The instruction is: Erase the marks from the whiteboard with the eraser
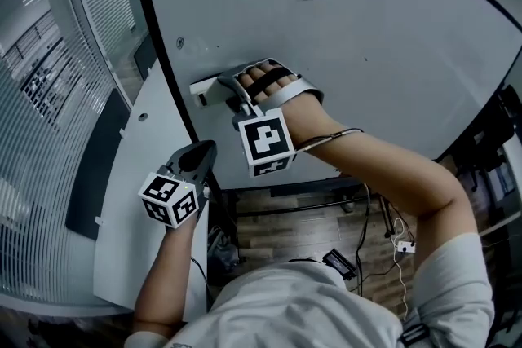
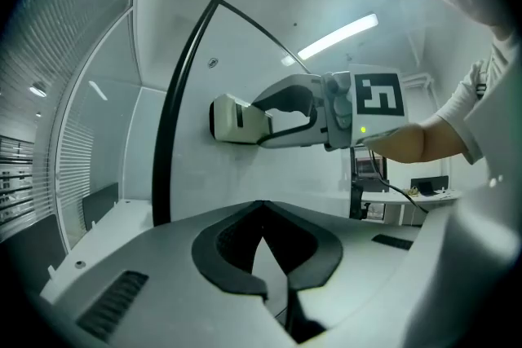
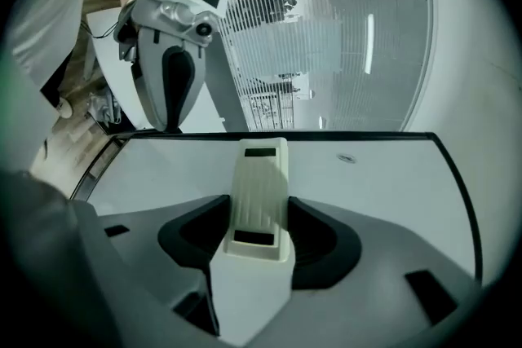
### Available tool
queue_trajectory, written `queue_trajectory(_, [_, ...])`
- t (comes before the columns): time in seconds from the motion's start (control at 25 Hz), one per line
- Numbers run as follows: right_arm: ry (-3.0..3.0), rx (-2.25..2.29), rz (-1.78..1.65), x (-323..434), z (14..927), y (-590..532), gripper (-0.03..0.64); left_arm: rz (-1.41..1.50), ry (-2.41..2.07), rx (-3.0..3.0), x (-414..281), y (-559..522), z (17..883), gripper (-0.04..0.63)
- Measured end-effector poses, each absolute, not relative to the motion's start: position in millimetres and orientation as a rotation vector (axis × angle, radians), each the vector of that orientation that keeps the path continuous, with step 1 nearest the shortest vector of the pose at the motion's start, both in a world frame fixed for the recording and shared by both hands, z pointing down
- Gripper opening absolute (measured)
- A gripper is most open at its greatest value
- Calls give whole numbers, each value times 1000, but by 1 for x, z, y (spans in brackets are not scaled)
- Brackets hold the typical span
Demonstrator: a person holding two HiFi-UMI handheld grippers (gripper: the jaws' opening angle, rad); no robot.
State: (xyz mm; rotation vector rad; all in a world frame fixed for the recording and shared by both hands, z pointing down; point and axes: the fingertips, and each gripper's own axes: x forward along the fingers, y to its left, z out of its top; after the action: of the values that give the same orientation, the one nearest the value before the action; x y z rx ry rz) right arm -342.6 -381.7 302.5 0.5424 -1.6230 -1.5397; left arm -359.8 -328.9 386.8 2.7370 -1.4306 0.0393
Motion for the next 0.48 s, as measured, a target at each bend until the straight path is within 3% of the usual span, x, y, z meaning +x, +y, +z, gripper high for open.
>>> queue_trajectory(0.48, [-1609,847,-1659,-250,95,-394,233,-8,-1441,2854,-311,-352,322,8])
